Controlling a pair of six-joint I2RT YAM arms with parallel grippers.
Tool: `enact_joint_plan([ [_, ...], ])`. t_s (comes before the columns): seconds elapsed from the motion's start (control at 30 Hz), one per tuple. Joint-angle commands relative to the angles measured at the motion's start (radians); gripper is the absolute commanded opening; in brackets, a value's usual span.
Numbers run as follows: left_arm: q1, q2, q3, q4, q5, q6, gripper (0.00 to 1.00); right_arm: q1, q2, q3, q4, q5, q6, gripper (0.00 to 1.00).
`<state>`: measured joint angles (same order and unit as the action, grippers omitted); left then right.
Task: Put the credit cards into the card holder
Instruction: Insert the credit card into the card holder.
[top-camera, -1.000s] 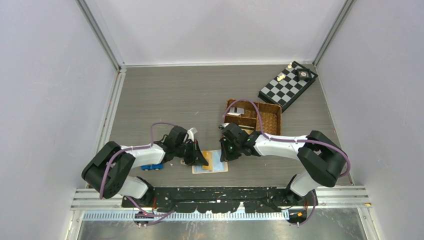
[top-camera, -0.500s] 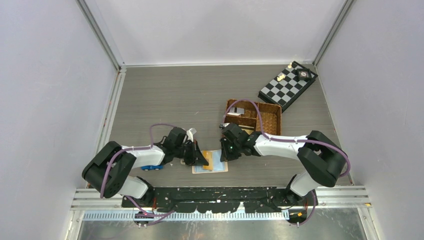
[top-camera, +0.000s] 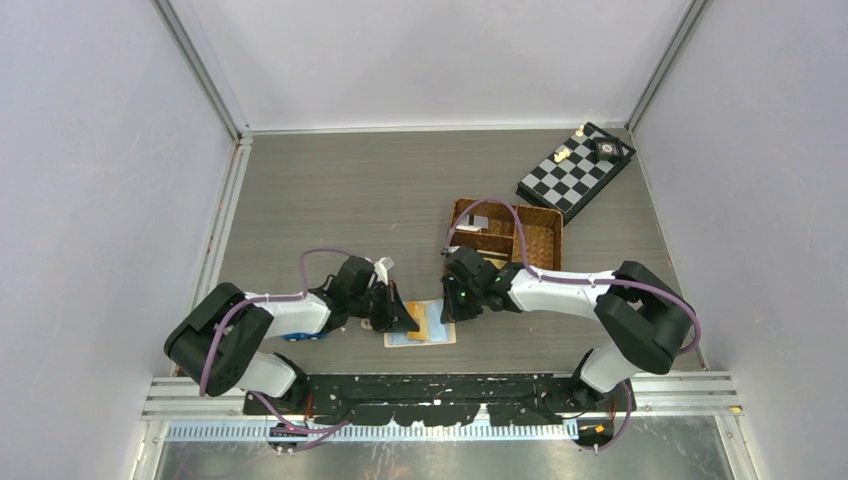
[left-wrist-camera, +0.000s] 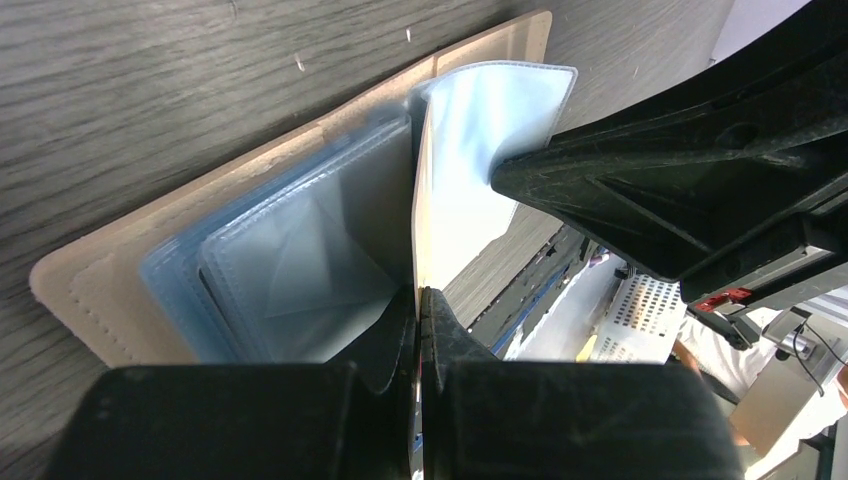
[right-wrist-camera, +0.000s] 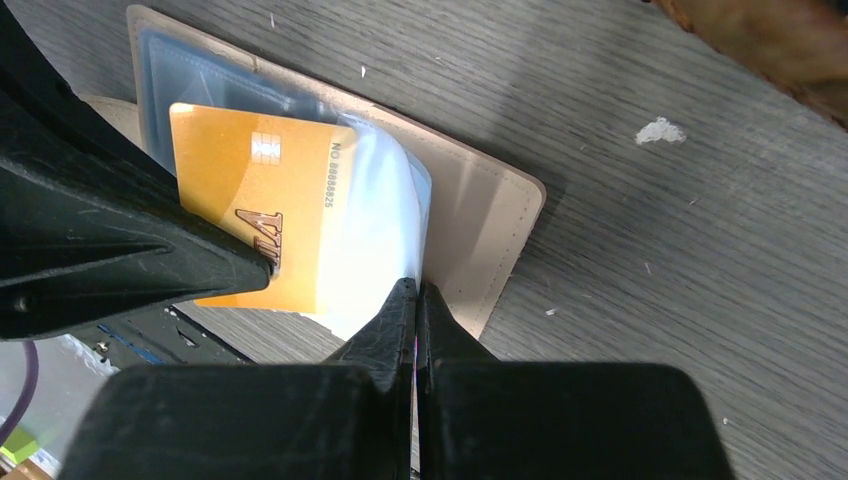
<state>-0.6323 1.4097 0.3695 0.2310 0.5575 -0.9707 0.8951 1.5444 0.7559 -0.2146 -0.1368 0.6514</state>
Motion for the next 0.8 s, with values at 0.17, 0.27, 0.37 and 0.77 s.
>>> enact_joint_plan([
  [0.17,-0.032,0.037,-0.002,0.025,-0.078,-0.002,0.00,0.001,-0.007,-0.006,0.047,-0.006,0.063,0.01],
  [0.27,-0.044,0.041,0.013,0.000,-0.091,0.010,0.00,0.000,-0.014,-0.002,0.037,0.008,0.076,0.01],
  [0.37,-0.049,0.024,0.043,-0.077,-0.122,0.052,0.05,0.001,-0.025,0.006,0.009,0.039,0.086,0.01],
  [0.77,-0.049,-0.119,0.136,-0.377,-0.227,0.182,0.35,-0.005,-0.038,0.012,-0.026,0.069,0.094,0.01],
])
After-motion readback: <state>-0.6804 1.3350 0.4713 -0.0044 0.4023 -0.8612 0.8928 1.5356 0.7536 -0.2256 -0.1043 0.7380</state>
